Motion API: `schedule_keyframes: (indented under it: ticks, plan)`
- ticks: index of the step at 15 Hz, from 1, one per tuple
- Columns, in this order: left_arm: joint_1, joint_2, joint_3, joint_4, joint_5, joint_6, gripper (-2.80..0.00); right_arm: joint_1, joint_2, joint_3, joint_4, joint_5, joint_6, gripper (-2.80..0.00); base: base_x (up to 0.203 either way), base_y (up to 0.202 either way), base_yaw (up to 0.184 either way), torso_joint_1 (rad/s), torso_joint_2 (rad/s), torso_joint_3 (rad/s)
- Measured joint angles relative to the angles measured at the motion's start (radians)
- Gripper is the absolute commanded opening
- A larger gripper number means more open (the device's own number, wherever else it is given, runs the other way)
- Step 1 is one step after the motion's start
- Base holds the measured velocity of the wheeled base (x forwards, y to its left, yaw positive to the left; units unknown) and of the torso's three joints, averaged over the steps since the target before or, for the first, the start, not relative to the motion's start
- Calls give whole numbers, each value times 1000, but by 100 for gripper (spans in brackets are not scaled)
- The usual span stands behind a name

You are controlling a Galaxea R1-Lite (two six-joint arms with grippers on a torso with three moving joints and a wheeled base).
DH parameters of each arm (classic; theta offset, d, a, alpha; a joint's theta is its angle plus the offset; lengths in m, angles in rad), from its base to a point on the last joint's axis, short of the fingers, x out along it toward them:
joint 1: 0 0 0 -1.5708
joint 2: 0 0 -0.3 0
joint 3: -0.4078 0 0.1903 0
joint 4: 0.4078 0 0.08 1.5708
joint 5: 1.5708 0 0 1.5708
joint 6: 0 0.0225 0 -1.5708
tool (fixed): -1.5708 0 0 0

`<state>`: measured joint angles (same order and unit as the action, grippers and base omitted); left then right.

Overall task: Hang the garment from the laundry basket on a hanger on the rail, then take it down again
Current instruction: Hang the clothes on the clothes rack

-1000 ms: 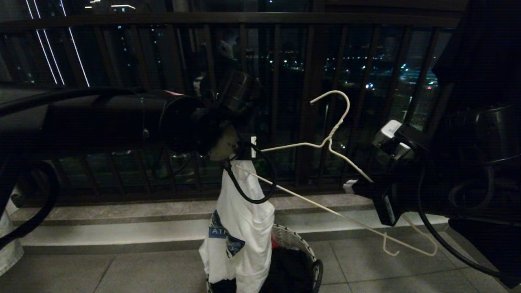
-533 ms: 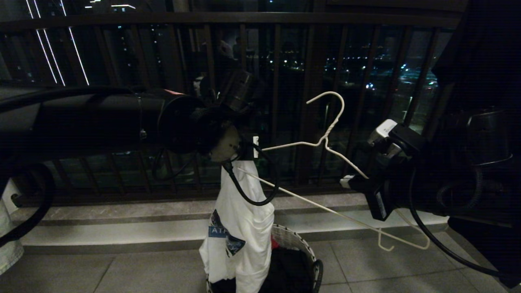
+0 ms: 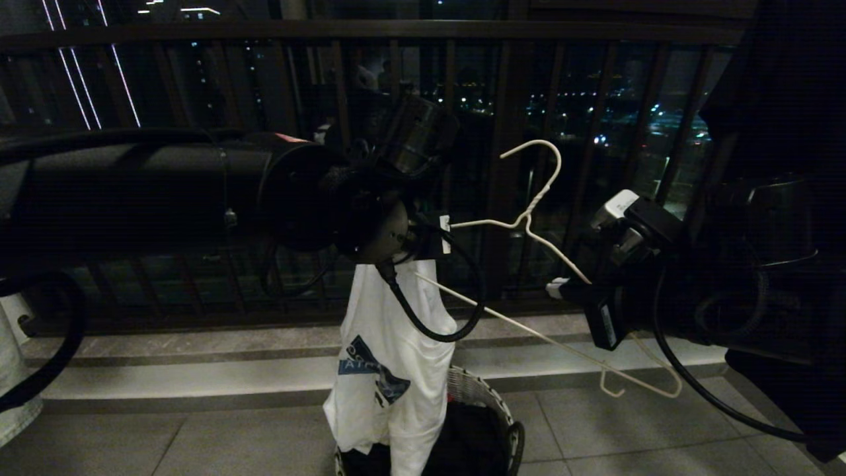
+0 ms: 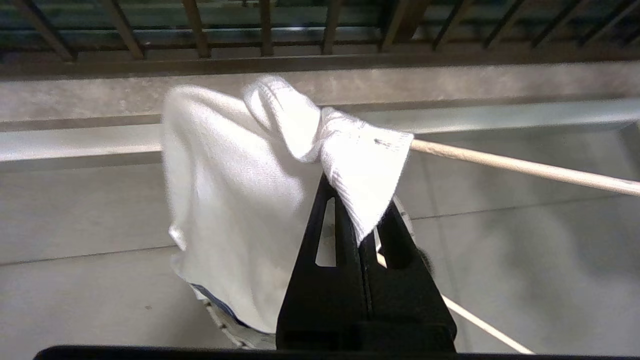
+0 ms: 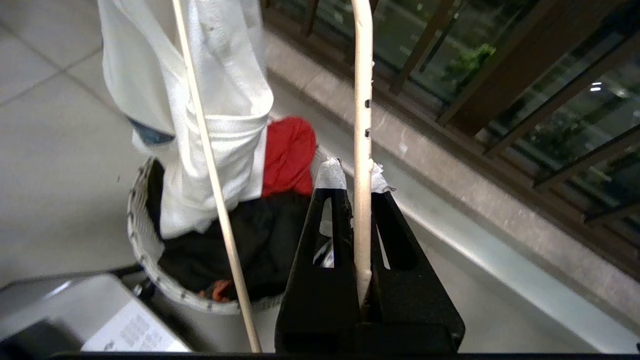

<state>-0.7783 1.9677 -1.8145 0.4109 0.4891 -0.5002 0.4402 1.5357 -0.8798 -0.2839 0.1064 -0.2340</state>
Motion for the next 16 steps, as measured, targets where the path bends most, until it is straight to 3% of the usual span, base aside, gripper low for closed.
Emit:
schedule_keyframes:
  ticks: [4,6,16]
  plan:
    - [-2,-4,-94,91,-47,-84,-280,4,7,2,-9,0,3,-280,0,0,0,0,0,0]
    - [-7,-9,-111,95,-129,-99,-280,5,9,2,-12,0,28,-280,0,0,0,0,0,0]
    - [-54,-6,-119,24,-233,-65,-280,83,60,14,-137,10,146,-280,0,0,0,0,0,0]
